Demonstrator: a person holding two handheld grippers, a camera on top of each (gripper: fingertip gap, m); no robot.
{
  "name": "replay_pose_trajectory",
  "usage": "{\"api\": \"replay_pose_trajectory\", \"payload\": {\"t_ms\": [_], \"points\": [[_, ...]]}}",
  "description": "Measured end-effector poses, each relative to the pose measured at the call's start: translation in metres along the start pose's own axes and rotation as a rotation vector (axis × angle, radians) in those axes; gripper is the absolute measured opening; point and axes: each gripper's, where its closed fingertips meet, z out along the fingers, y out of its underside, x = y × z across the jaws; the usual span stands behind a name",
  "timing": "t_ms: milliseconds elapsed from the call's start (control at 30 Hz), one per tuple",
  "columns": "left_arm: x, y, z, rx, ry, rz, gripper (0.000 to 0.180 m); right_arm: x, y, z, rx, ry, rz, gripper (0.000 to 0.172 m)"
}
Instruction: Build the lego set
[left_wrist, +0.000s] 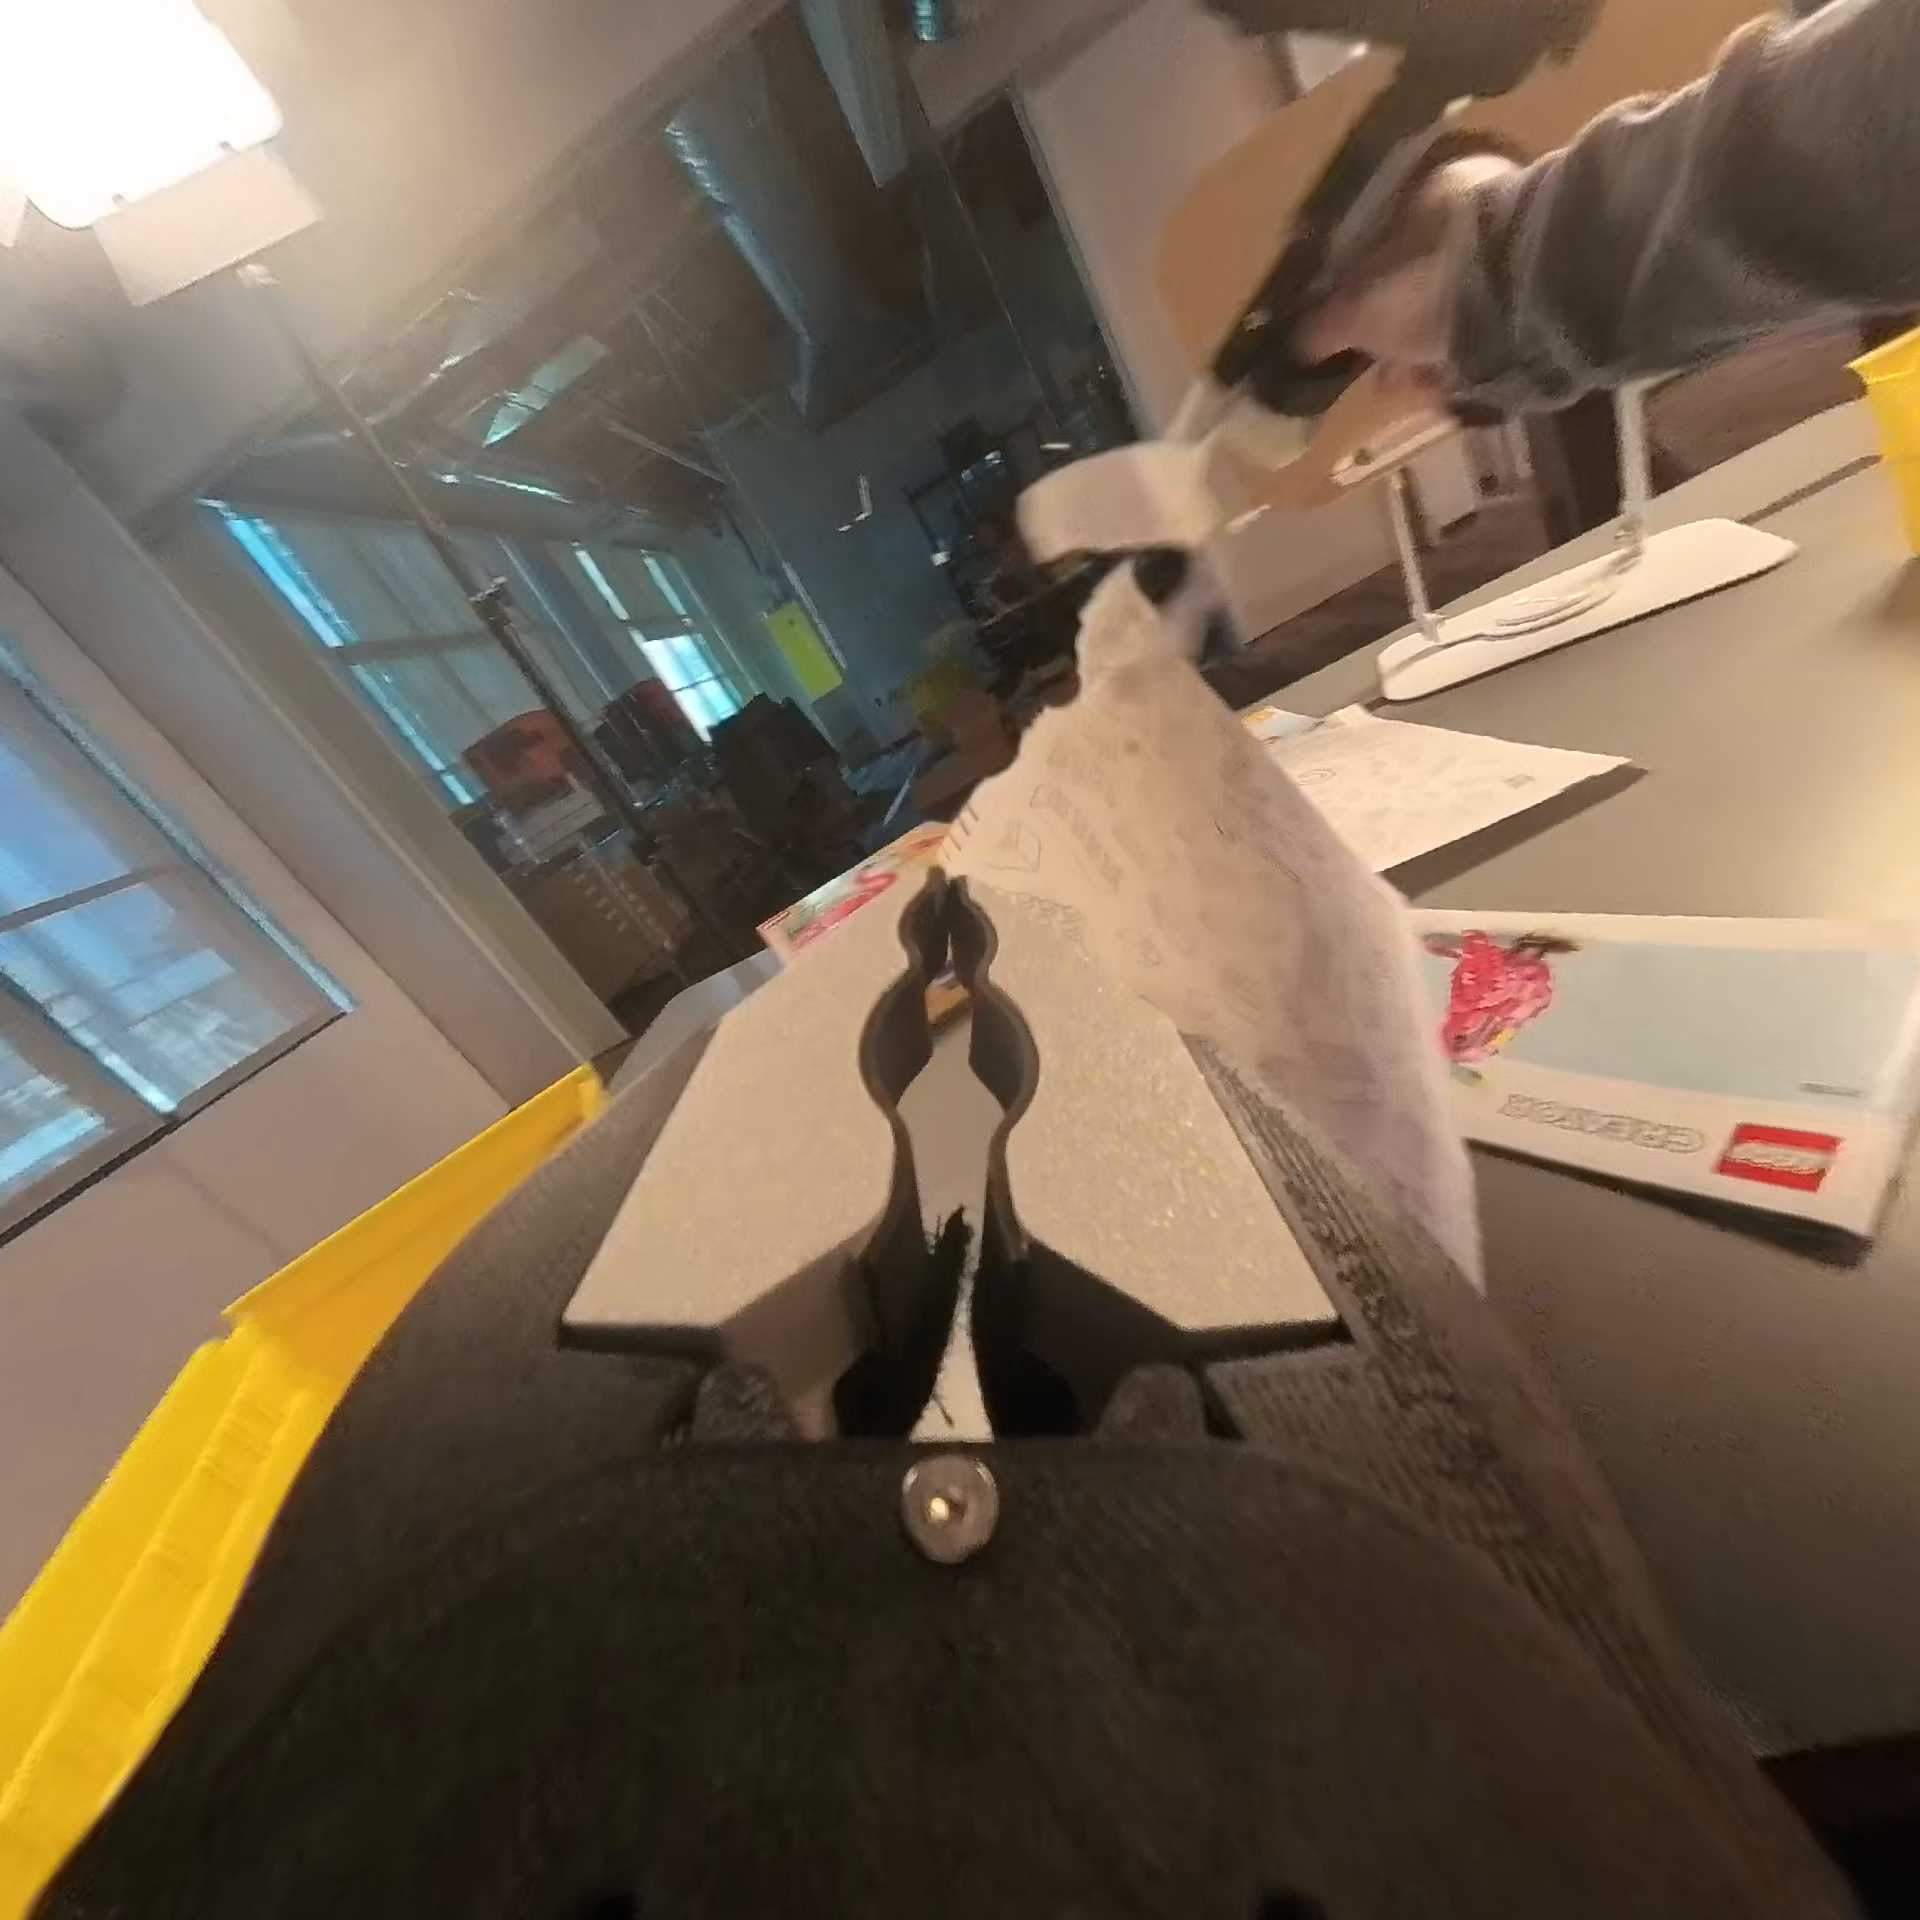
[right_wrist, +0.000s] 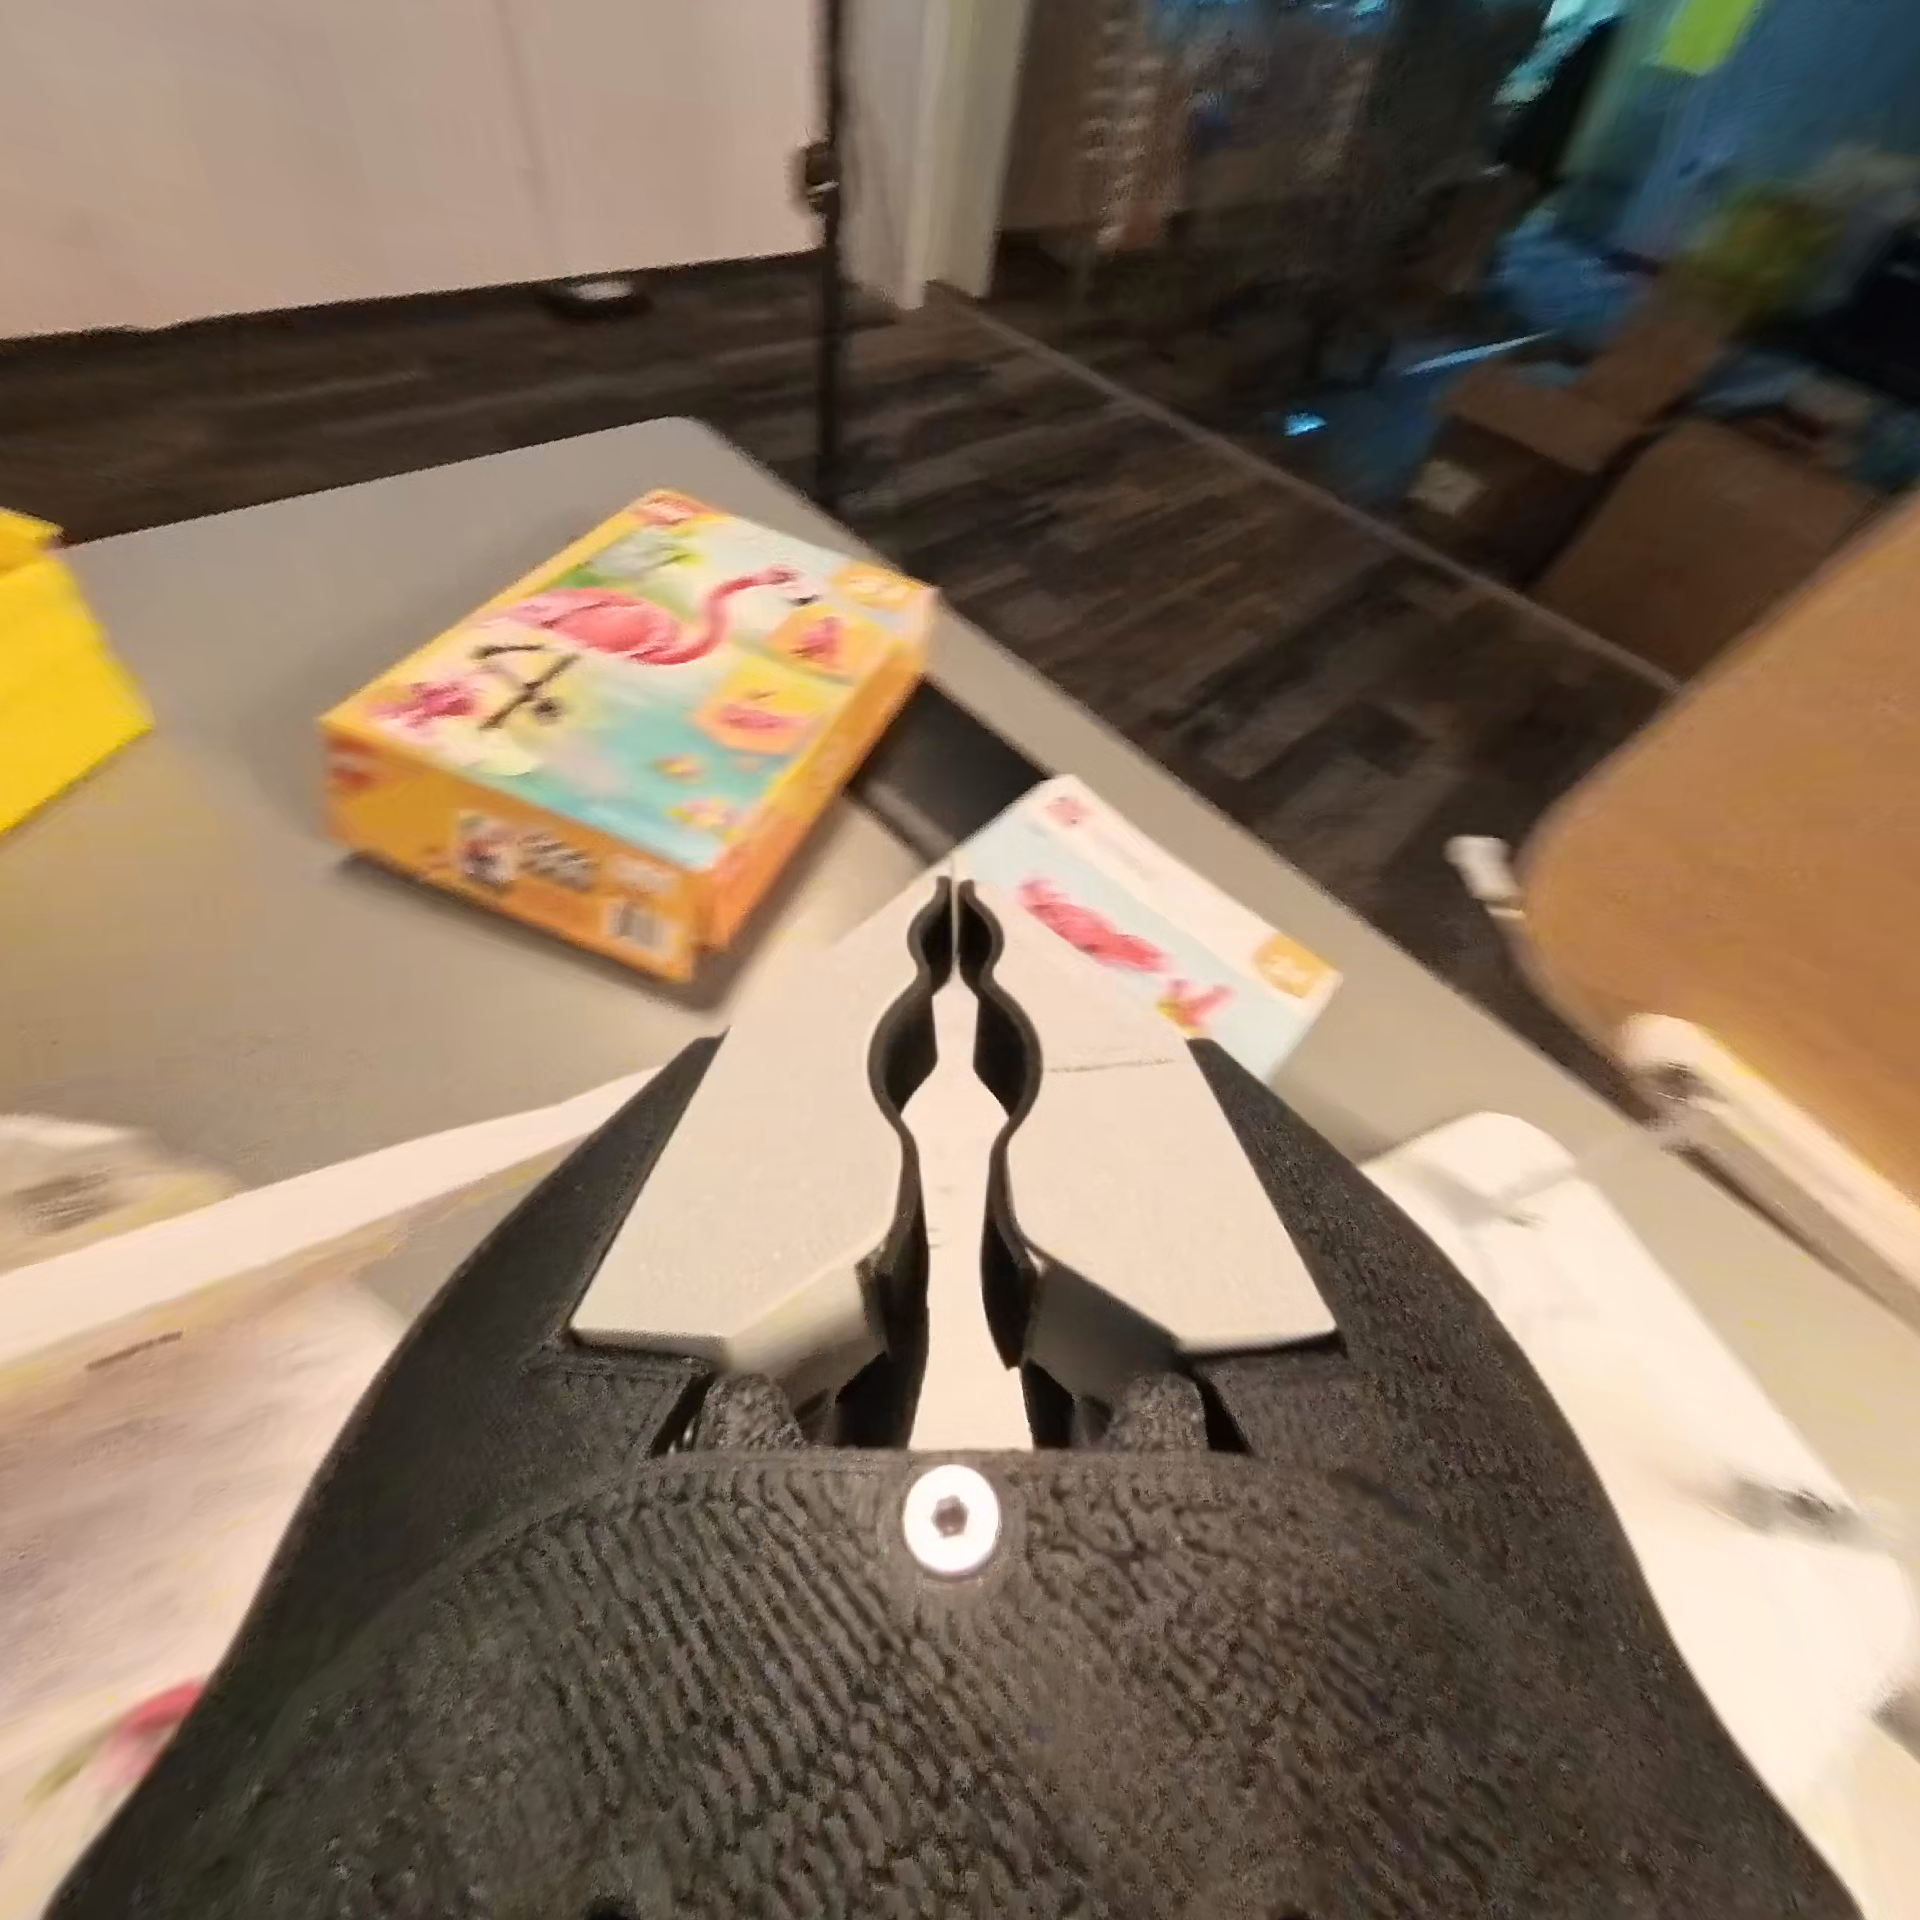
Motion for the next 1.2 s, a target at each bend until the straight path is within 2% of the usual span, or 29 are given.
{"api": "replay_pose_trajectory", "payload": {"t_ms": [67, 133, 233, 333, 367, 400, 433, 467, 533, 600, 733, 867, 967, 1067, 1133, 1200], "points": [[-0.021, 0.008, -0.011, -0.007, -0.052, -0.062, 0.000, 0.041, 0.004, -0.009, 0.006, 0.052, 0.108, 0.000], [-0.037, 0.015, -0.020, -0.006, -0.083, -0.127, 0.000, 0.062, 0.009, -0.019, 0.004, 0.035, 0.192, 0.000], [-0.041, 0.016, -0.020, 0.000, -0.080, -0.114, 0.000, 0.034, 0.019, -0.035, -0.089, -0.172, 0.209, 0.000], [-0.040, 0.010, -0.014, 0.019, -0.067, -0.106, 0.000, 0.000, 0.044, -0.056, -0.219, -0.289, 0.098, 0.001], [-0.039, 0.008, -0.012, 0.024, -0.058, -0.106, 0.000, -0.009, 0.055, -0.060, -0.261, -0.306, 0.062, 0.029], [-0.038, 0.007, -0.011, 0.032, -0.048, -0.105, 0.000, -0.022, 0.068, -0.065, -0.323, -0.343, 0.040, 0.066], [-0.037, 0.007, -0.010, 0.036, -0.041, -0.102, 0.000, -0.037, 0.080, -0.070, -0.376, -0.399, 0.016, 0.093], [-0.035, 0.007, -0.009, 0.037, -0.034, -0.099, 0.000, -0.048, 0.091, -0.074, -0.416, -0.434, -0.020, 0.112], [-0.034, 0.006, -0.008, 0.048, -0.023, -0.105, 0.000, -0.068, 0.107, -0.082, -0.454, -0.496, -0.149, 0.128], [-0.033, 0.005, -0.008, 0.063, -0.002, -0.133, 0.000, -0.108, 0.117, -0.099, -0.444, -0.687, -0.257, 0.133], [-0.029, 0.004, -0.008, 0.091, 0.078, -0.180, 0.000, -0.176, 0.129, -0.116, -0.359, -0.965, -0.334, 0.120], [-0.015, -0.003, -0.013, 0.169, 0.256, -0.266, 0.000, -0.202, 0.150, -0.096, -0.325, -1.000, -0.349, 0.084], [-0.003, -0.009, -0.019, 0.214, 0.439, -0.402, 0.000, -0.225, 0.141, -0.101, -0.216, -1.141, -0.247, 0.057], [0.001, 0.000, -0.018, 0.191, 0.583, -0.625, 0.000, -0.240, 0.137, -0.116, -0.120, -1.250, -0.250, 0.037], [-0.006, 0.003, -0.018, 0.219, 0.576, -0.718, 0.000, -0.246, 0.146, -0.123, -0.129, -1.277, -0.293, 0.038], [-0.007, 0.004, -0.020, 0.232, 0.536, -0.701, 0.000, -0.246, 0.153, -0.125, -0.115, -1.264, -0.338, 0.017]]}}
